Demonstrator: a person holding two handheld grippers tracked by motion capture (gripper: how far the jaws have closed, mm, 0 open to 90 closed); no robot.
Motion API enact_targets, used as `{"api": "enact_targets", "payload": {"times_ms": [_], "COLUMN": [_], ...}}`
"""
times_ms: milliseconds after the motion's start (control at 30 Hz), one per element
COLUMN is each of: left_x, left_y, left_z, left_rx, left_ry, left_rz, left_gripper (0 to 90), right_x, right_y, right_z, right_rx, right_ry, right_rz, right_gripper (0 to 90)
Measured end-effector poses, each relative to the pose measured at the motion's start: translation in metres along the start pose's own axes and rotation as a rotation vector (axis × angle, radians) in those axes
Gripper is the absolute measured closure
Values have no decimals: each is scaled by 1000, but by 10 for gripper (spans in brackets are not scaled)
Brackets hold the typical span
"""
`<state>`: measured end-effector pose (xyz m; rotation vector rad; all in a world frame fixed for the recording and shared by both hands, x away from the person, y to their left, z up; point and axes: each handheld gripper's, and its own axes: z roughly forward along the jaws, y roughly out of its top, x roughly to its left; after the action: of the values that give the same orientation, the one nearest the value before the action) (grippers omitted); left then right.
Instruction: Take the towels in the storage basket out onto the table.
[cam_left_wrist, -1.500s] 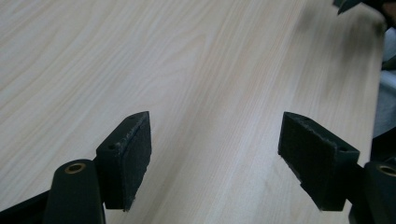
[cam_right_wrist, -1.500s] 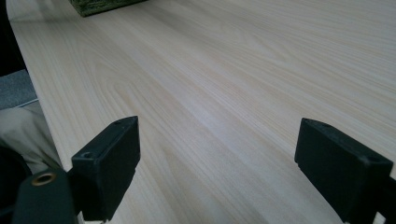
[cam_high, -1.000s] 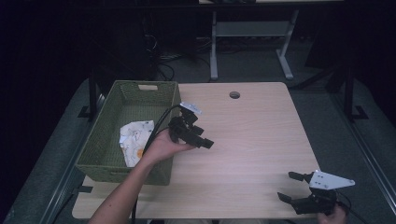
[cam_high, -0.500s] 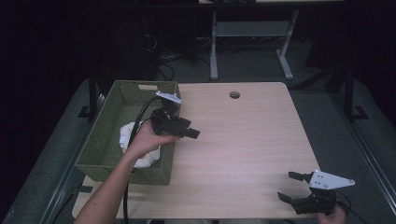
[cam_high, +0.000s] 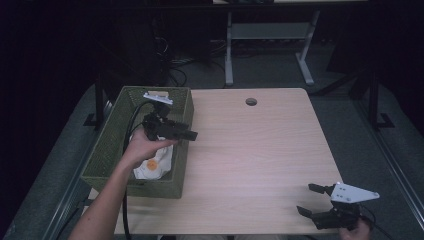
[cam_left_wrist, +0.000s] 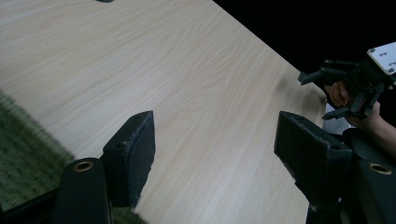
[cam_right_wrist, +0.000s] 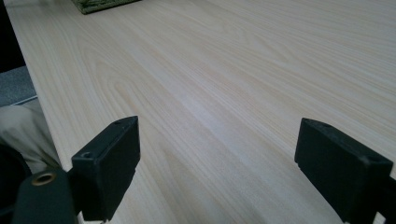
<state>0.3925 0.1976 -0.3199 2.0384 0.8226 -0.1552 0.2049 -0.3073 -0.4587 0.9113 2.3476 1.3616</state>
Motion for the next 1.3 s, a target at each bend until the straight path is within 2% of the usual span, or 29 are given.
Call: {"api": "enact_targets", "payload": {"times_ms": [67, 300, 600, 667, 800, 900, 967, 1067, 1167, 1300], "left_x": [5, 20, 32, 36, 46, 54, 57, 58, 59, 64], "left_y": [-2, -11, -18, -22, -31, -37, -40, -41, -43, -48], "left_z": [-4, -16, -29, -32, -36, -39, -41, -45, -47, -48], "left_rx": [-13, -24, -19, -27, -19, 5, 0, -15, 11, 39], "left_ry": [-15, 7, 93, 107, 153, 190, 206, 221, 257, 304], "left_rz": [-21, -77, -112, -133, -168, -194, -221, -225, -226, -249], "left_gripper": [293, 293, 288, 288, 288, 288, 288, 291, 293, 293], "right_x": [0, 0, 0, 0, 0, 0, 0, 0, 0, 1], "right_y": [0, 0, 0, 0, 0, 1, 1, 1, 1, 1], "right_z": [0, 0, -1, -1, -1, -1, -1, 0, 0, -1], "right_rx": [0, 0, -3, -1, 0, -1, -1, -4, -2, -4], "right_ry": [2, 2, -1, 0, 2, 0, 0, 2, -2, -1], "right_rz": [1, -3, -3, -4, -6, -6, -8, -12, -13, -15], "right_gripper": [138, 138, 138, 138, 138, 138, 138, 138, 138, 138]}}
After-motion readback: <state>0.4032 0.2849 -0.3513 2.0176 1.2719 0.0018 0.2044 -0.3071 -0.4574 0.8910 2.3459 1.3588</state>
